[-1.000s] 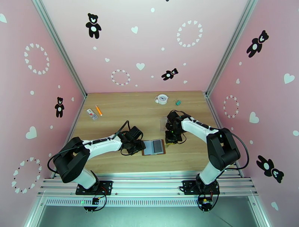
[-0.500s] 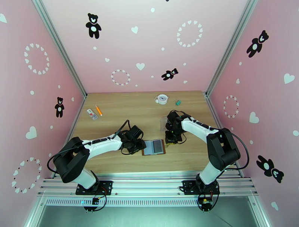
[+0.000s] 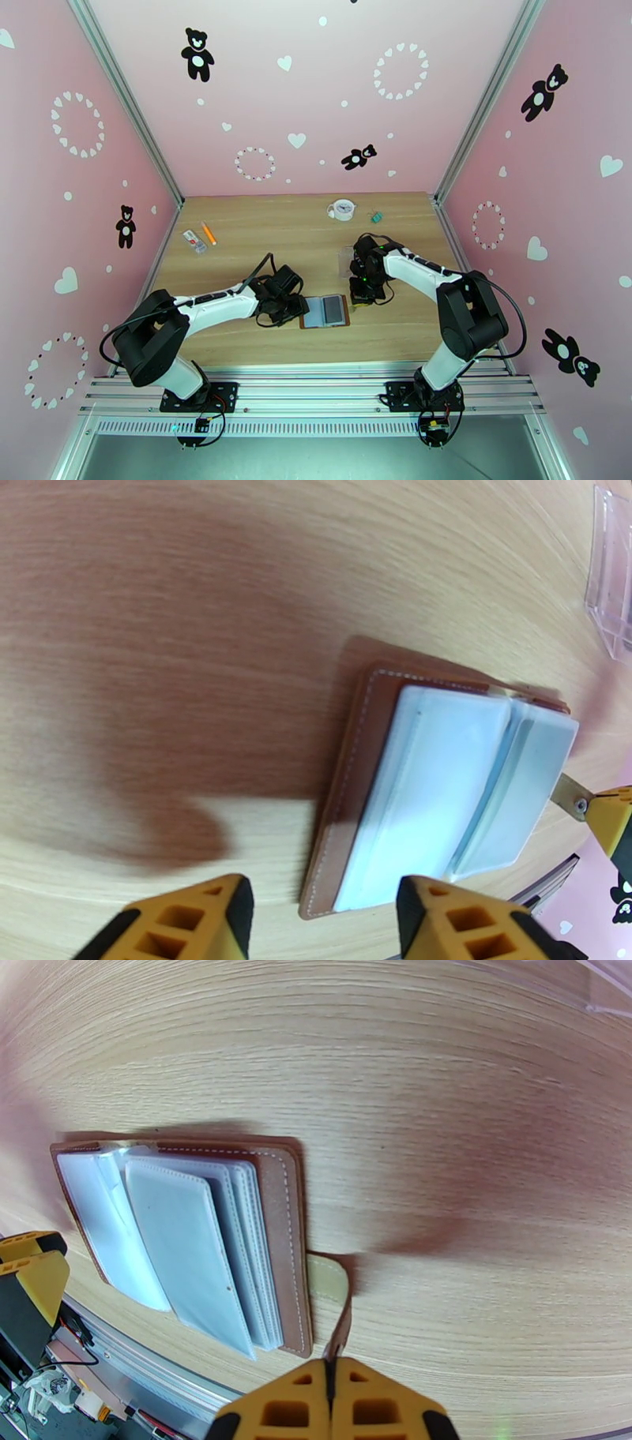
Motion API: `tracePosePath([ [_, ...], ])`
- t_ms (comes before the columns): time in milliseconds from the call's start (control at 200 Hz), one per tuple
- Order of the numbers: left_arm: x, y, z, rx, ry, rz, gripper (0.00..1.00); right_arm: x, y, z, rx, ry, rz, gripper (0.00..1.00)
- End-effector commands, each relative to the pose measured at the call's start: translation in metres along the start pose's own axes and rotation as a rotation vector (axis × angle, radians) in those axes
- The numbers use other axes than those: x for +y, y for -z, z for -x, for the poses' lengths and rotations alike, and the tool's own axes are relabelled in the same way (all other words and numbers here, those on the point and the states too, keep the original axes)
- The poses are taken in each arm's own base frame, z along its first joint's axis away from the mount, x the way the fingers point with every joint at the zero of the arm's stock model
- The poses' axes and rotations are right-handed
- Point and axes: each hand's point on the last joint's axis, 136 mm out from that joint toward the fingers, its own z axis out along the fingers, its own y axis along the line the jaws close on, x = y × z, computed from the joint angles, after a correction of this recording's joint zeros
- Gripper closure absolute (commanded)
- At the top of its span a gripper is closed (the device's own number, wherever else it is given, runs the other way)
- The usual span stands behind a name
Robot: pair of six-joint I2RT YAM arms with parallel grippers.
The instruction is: Put the credit cards into the card holder
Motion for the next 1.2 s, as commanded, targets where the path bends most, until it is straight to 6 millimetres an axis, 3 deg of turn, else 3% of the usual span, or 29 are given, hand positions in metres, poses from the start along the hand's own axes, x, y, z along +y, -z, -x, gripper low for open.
tracePosePath([
  [0, 0.001, -0.005, 0.009, -0.022, -0.016, 0.038, 0.47, -0.001, 0.004, -0.004, 0.001, -0.002, -0.007, 1.0],
  [370, -0.01, -0.029, 0.011, 0.013, -0.055, 0.024, 0.48, 0.0, 0.0, -0.005, 0.01, -0.009, -0.002, 1.0],
  [560, -0.034, -0.035, 0.006, 0.025, -0.101, -0.052, 0.49, -0.001, -0.003, -0.007, 0.022, -0.014, 0.001, 1.0],
  [811, -0.062, -0.011, 0.01, -0.031, -0.115, -0.152, 0.51, -0.001, -0.013, -0.011, 0.047, -0.033, 0.02, 1.0],
  [1196, -0.114, 0.014, -0.005, 0.003, -0.135, -0.383, 0.6, 0.005, -0.019, -0.012, 0.056, -0.056, 0.069, 1.0],
])
